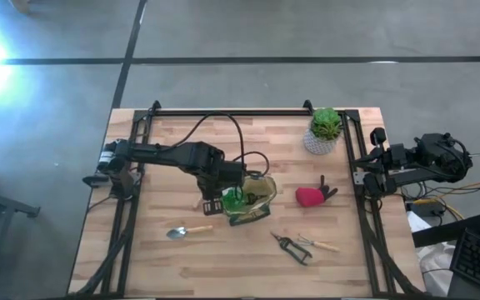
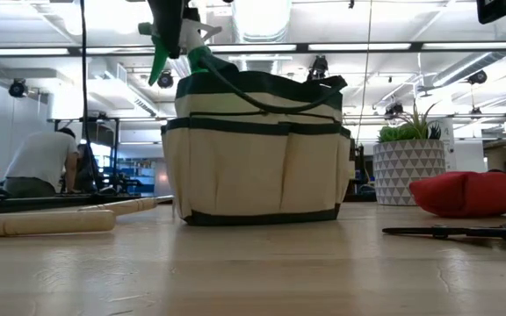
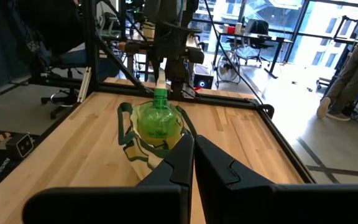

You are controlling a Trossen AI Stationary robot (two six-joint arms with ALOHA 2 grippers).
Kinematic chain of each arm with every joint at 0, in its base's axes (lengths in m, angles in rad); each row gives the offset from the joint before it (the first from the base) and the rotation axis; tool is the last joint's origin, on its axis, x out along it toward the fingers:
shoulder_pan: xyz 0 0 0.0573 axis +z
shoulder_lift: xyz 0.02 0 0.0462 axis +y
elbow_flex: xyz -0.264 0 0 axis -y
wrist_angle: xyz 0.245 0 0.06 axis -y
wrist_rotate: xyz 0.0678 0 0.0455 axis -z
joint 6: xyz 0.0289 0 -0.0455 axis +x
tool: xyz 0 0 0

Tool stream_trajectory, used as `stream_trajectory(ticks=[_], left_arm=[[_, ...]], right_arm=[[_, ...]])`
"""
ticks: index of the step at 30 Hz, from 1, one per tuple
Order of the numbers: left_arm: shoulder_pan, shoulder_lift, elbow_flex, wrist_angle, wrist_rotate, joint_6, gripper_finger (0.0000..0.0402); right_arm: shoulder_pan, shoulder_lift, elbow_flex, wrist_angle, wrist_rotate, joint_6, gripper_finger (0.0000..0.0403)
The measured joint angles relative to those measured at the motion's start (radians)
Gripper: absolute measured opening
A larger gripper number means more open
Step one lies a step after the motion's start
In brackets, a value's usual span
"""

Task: Pick & Place Garden tools in Gardening bag
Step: Put the green spray bottle into the green gardening bag

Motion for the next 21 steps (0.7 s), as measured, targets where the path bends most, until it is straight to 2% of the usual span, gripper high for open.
stream_trajectory(ticks=[21], left_arm=[[0.0, 0.067, -0.001, -0.001, 0.026, 0.042, 0.005]], right_arm=[[0.0, 0.0, 0.0, 0.0, 0.0, 0.0, 0.0008]])
